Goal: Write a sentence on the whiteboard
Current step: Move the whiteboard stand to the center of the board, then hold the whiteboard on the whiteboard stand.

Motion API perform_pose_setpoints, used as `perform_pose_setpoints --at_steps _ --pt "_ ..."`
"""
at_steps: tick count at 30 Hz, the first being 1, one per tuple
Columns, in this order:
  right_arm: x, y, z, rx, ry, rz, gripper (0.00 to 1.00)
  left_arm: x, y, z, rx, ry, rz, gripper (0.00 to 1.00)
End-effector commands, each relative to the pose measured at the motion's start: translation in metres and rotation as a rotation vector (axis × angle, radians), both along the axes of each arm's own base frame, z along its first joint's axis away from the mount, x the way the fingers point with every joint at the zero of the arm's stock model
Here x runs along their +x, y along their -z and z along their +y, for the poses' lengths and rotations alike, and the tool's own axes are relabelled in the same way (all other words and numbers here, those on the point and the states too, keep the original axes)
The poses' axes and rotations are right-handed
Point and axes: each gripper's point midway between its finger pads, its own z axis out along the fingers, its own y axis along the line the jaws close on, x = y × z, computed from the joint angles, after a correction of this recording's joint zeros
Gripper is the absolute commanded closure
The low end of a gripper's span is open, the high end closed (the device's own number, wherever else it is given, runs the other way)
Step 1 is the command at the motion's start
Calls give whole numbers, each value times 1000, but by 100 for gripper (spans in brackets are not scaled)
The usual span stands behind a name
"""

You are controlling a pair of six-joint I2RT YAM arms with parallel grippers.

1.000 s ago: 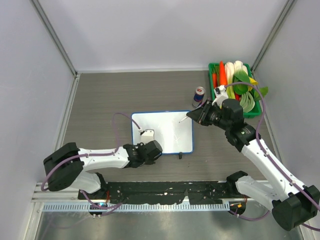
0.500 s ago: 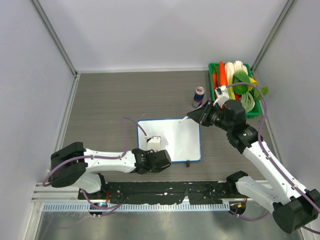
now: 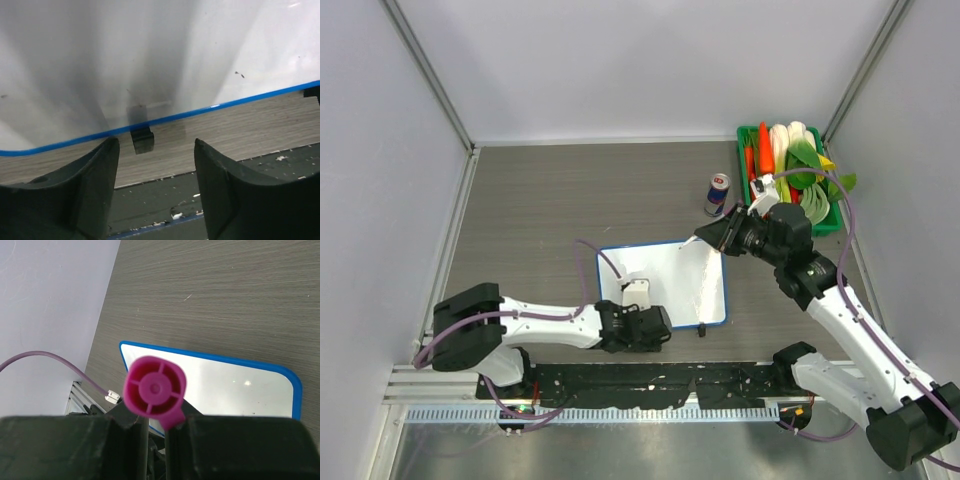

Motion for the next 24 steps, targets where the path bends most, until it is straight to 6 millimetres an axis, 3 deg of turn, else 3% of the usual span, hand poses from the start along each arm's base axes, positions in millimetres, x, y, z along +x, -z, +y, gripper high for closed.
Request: perform_pose_setpoints --at_steps 1,6,12,17,24 --pt "-2 -17 -2 16 -4 -59 99 -3 -24 -13 -86 -19 -14 30" --pt "-3 -25 -1 22 -10 -72 99 -9 -44 -6 -127 -3 -34 19" --pt "-8 -23 -2 23 -19 -65 99 -14 -71 3 -182 22 -64 16" --pt "-14 -11 -4 26 -15 -46 99 -5 -95 12 -187 32 -132 12" --pt "-18 -10 -6 23 -14 -52 98 12 -133 17 -206 40 -237 1"
